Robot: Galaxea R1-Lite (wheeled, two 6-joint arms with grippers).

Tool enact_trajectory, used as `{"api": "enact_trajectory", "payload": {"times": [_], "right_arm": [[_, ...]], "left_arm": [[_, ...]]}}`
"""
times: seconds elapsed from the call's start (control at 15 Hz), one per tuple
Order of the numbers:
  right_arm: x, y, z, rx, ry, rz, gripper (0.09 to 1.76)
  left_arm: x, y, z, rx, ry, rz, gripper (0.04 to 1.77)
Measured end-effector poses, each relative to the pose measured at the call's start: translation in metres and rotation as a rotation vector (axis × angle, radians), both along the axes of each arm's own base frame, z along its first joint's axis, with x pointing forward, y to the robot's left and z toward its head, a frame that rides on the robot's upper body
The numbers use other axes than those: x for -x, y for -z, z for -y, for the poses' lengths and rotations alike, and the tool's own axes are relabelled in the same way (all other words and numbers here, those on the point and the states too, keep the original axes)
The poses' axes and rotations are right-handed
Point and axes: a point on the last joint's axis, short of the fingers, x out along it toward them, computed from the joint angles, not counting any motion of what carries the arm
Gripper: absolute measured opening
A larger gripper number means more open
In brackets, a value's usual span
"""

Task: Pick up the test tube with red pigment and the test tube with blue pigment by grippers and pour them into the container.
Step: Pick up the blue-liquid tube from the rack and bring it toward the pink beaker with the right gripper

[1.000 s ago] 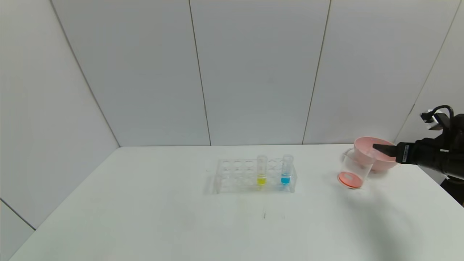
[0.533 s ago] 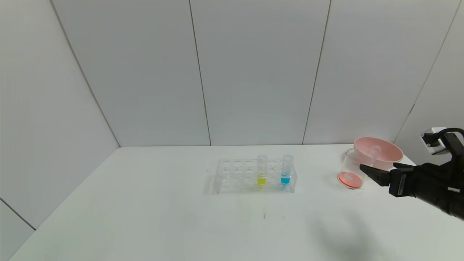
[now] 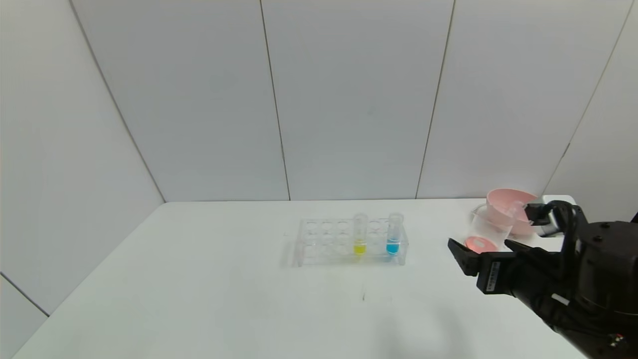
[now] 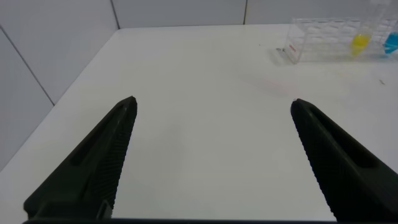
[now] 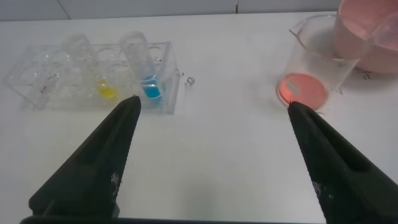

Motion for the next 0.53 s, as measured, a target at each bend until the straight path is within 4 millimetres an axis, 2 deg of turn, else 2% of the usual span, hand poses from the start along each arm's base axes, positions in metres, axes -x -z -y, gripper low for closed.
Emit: {"api": "enact_trajectory", "payload": {"times": [0.33, 0.53], "right_arm": [[-0.017, 0.01, -0.046, 0.0, -0.056, 0.019, 1.7], [-0.031, 0.021, -0.063, 0.018, -0.058, 0.003, 1.7]], "left_arm": [[0.0, 0.0, 0.0, 0.0, 0.0, 0.0, 1.76], [0.0, 0.0, 0.0, 0.0, 0.0, 0.0, 1.76]]}}
